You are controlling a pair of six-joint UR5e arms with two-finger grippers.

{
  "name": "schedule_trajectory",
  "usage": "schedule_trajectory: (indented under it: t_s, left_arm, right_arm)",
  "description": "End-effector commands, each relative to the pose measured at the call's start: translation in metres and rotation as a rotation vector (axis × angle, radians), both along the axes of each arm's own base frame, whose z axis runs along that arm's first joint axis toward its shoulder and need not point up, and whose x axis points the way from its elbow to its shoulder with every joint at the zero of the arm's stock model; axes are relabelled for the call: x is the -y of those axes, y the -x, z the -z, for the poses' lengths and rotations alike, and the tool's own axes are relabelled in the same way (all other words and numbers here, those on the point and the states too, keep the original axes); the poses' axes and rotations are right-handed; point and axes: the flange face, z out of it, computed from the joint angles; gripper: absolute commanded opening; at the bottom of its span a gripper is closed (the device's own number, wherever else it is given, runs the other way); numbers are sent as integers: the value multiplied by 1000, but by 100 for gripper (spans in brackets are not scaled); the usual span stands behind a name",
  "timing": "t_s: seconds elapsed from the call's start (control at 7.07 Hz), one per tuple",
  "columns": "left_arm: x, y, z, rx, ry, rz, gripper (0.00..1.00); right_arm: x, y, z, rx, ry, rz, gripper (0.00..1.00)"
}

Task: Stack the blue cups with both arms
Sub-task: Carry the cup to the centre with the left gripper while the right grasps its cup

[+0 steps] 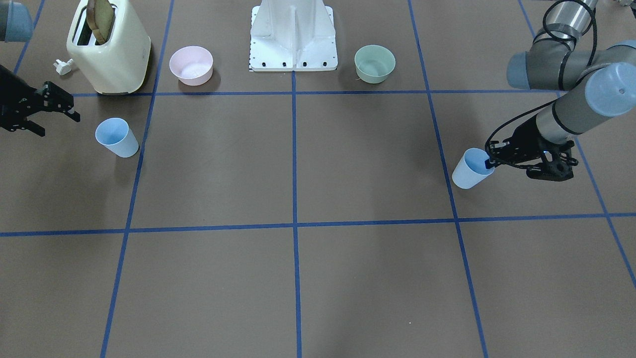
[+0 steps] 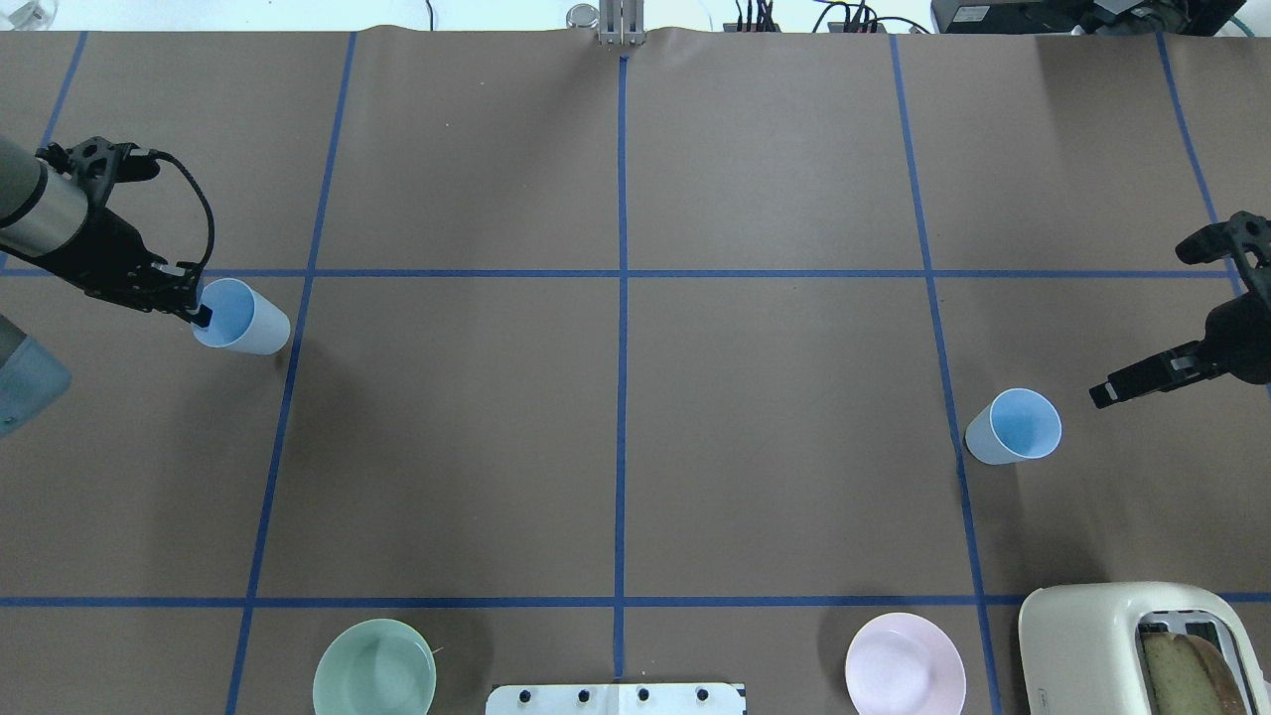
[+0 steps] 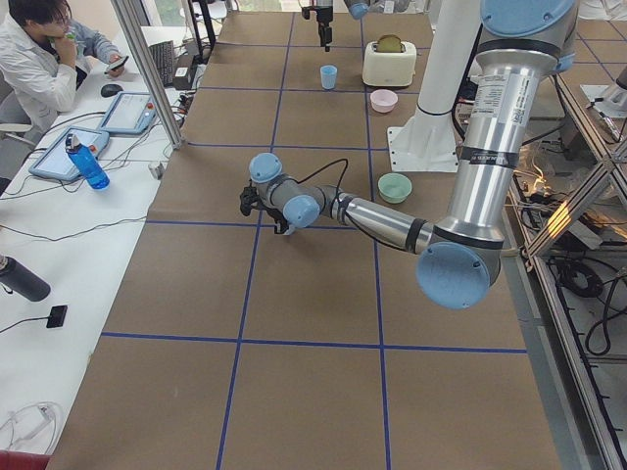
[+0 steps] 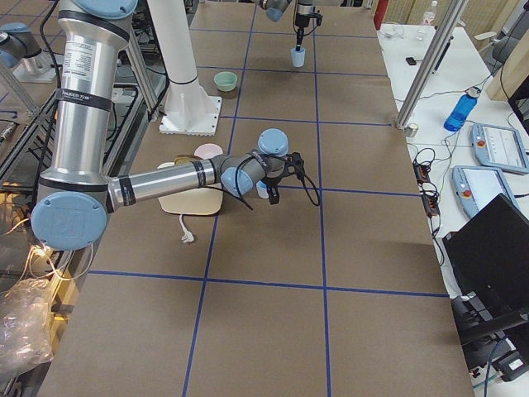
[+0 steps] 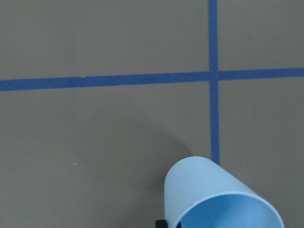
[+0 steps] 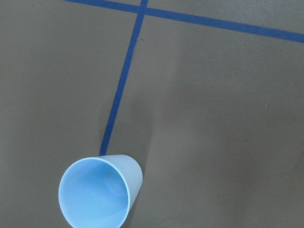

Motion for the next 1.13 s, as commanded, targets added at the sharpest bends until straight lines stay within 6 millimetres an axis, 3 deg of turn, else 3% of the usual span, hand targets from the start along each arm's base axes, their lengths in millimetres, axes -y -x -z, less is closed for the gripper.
schedule_trajectory:
  t_s: [0.0, 0.14, 0.42, 0.57, 0.99]
  left_arm:
    - [23, -36, 79, -38, 96, 77, 0]
    - [20, -76, 122, -44, 143, 72, 0]
    - [7, -136, 176, -18, 181, 75, 0]
    - [6, -157, 209, 9, 169, 80, 0]
    - [-9, -216, 270, 8, 174, 70, 0]
  right_arm:
    - [-2, 25, 9, -20, -2, 0, 93]
    - [-2, 35, 15, -17, 3, -2, 93]
    - [-2, 42, 13, -35, -10, -4, 89]
    - [-3, 43, 10, -42, -6, -3, 88]
    - [-8, 61, 3, -84, -25, 9, 83]
